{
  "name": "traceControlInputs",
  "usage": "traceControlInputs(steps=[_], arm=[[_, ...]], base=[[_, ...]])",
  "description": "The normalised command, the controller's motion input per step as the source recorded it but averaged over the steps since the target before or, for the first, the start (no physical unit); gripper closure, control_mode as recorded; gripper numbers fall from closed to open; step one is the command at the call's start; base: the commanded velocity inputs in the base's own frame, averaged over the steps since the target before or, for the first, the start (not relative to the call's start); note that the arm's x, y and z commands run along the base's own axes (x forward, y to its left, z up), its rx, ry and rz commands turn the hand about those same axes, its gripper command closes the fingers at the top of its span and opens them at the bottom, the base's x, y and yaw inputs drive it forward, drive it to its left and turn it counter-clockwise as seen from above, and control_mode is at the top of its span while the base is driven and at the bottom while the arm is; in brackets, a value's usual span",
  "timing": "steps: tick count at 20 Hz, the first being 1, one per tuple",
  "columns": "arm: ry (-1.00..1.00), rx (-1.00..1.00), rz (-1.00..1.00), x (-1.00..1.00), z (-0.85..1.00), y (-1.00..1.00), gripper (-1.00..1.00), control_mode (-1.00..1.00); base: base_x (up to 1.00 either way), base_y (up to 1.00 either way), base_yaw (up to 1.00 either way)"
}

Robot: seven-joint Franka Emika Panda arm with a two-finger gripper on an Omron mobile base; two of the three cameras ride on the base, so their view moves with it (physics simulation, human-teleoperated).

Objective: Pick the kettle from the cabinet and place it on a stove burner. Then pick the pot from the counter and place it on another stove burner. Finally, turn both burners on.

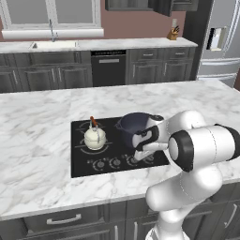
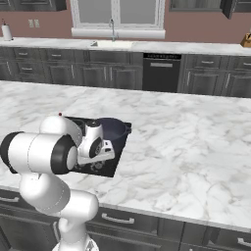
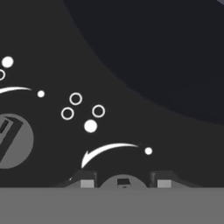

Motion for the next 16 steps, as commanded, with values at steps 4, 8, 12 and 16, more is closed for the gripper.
traceControlInputs(steps=[4,8,12,16], arm=[[-0.01,0.0,0.15,-0.17,-0.28,0.0,1.0,-1.0],[0.0,-0.01,0.17,-0.14,-0.32,0.0,1.0,-1.0],[0.0,-0.03,0.17,-0.18,-0.34,0.0,1.0,-1.0],[0.0,-0.04,0.12,-0.32,-0.3,0.0,1.0,-1.0]], base=[[0.0,0.0,0.0],[0.0,0.0,0.0],[0.0,0.0,0.0],[0.0,0.0,0.0]])
